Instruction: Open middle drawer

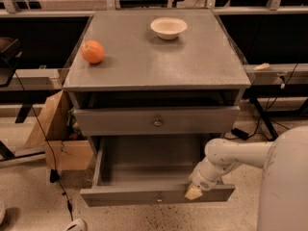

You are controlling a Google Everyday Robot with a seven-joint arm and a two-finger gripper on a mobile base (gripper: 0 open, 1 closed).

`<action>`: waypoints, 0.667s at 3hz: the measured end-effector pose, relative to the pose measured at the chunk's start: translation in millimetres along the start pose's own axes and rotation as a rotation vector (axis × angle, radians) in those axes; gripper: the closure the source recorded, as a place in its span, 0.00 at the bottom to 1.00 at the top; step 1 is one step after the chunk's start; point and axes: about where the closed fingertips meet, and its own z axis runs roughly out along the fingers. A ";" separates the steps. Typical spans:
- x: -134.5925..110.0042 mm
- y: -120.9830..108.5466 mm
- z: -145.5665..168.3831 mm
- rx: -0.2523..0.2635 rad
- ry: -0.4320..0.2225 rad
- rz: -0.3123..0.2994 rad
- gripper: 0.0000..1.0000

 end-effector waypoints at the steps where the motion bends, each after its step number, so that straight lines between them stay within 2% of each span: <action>1: 0.5 -1.0 -0.4 -0.005 0.006 -0.004 0.20; 2: 0.2 -1.8 -0.4 -0.005 0.006 -0.004 0.00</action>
Offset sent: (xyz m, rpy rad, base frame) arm -0.0523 -0.0119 -0.0095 -0.0333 0.0838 0.0606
